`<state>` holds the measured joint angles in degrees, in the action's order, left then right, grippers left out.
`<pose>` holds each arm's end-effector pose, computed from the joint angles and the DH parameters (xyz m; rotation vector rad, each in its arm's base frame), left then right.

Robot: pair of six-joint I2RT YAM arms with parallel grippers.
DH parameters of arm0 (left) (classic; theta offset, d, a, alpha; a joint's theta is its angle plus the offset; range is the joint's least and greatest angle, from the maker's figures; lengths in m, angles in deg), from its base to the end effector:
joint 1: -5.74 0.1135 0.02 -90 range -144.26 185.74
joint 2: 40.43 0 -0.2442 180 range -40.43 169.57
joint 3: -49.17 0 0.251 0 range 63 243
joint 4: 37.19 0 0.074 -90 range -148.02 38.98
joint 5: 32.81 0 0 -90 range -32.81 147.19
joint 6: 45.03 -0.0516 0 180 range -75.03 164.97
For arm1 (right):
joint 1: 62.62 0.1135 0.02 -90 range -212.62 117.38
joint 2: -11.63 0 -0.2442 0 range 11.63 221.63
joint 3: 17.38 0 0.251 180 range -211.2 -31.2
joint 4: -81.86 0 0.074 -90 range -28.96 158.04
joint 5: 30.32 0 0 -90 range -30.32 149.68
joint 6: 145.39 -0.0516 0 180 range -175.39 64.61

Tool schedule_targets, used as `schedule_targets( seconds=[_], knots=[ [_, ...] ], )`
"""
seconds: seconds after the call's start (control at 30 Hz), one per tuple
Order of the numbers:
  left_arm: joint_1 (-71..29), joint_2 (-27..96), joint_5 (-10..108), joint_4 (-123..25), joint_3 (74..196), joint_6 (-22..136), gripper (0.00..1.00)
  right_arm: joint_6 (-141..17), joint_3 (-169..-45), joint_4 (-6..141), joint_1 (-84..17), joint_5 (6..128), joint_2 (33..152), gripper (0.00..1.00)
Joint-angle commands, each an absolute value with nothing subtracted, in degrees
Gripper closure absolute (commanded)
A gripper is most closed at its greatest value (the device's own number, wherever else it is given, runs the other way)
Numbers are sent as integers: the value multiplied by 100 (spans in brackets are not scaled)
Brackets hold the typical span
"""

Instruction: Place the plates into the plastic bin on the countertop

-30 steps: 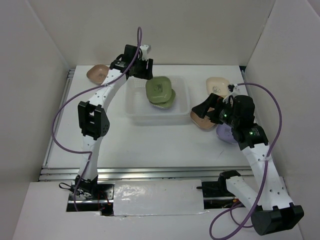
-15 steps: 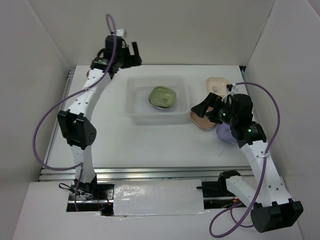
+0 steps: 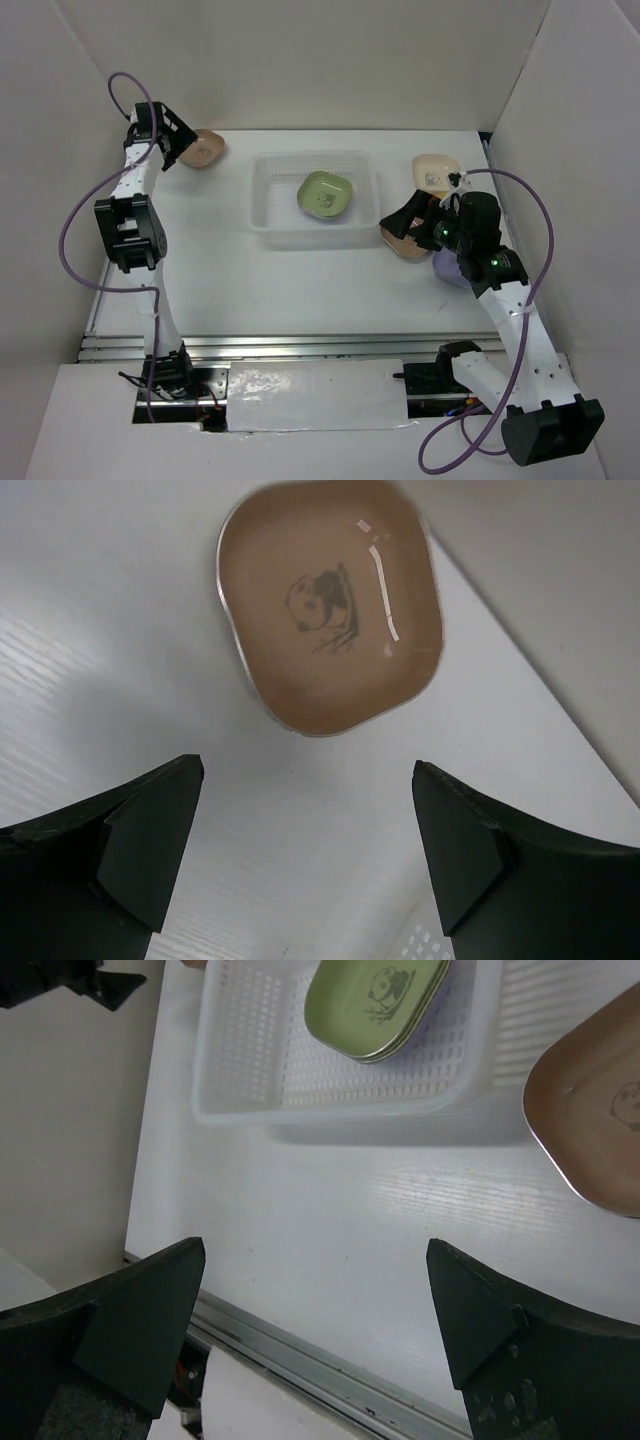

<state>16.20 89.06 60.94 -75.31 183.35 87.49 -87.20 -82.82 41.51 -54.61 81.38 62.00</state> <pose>0.5208 0.0996 0.2533 -0.9991 1.9193 -0.2534 0.2121 0.0491 0.3148 0.1800 2.0677 0.8159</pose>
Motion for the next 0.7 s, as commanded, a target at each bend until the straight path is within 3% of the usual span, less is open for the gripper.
schedule_targets(
  seconds=[0.0, 0.33, 0.53, 0.6, 0.67],
  knots=[
    [1795, 8842, 5633, -6651, 18069, 9294, 1, -8562, -8192, 4510, -5427, 8253, 6085, 0],
    [1910, 10080, 5684, -6561, 18605, 9963, 1, -8352, -8113, 4492, -5418, 8070, 6164, 0],
    [1893, 10537, 5684, -6043, 18551, 10438, 6, -8298, -8139, 4386, -5418, 7822, 6085, 0],
    [1823, 10687, 5684, -6077, 18735, 10430, 11, -8307, -8104, 4439, -5418, 7902, 6041, 0],
    [1770, 10872, 5920, -6348, 19052, 10395, 24, -8307, -8112, 4422, -5401, 7893, 6006, 0]
  ],
)
